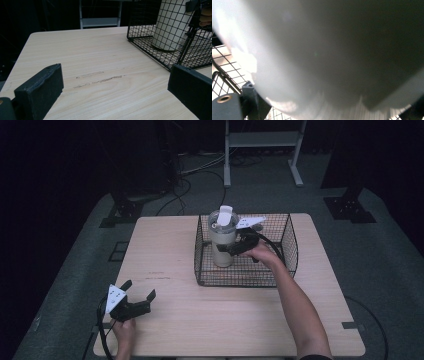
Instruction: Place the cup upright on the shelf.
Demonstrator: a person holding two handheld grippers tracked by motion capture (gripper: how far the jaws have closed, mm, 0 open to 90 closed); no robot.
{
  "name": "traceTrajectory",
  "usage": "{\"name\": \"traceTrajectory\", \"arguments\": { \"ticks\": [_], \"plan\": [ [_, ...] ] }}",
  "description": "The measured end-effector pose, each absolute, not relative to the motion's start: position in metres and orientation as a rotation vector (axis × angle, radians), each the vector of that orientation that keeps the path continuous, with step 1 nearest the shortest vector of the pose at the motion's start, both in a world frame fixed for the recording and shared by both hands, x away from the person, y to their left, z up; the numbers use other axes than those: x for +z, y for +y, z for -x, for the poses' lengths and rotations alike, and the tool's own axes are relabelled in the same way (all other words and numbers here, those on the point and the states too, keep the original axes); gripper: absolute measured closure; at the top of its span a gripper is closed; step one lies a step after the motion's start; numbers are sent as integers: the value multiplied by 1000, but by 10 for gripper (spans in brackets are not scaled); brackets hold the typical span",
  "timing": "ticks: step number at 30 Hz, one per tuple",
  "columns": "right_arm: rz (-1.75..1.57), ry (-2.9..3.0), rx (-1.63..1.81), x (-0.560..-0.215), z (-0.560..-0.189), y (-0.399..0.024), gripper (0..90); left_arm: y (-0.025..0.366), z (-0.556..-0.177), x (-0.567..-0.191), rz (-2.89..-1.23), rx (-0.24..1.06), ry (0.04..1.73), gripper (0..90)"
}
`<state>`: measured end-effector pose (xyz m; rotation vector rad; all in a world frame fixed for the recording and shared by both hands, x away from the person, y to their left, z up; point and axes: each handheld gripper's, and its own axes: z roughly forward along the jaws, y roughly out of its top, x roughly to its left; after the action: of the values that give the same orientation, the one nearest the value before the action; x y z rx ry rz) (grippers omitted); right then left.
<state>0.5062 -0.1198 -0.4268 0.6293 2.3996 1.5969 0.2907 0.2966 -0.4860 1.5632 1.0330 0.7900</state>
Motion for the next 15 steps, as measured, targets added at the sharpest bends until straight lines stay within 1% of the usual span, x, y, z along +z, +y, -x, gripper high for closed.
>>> {"name": "traceTrajectory", "arguments": {
  "ticks": [15],
  "plan": [
    [-619,2397,1594,-426,-503,-124,58,296,-290,-486,-1567,792,1034,0]
  ]
}}
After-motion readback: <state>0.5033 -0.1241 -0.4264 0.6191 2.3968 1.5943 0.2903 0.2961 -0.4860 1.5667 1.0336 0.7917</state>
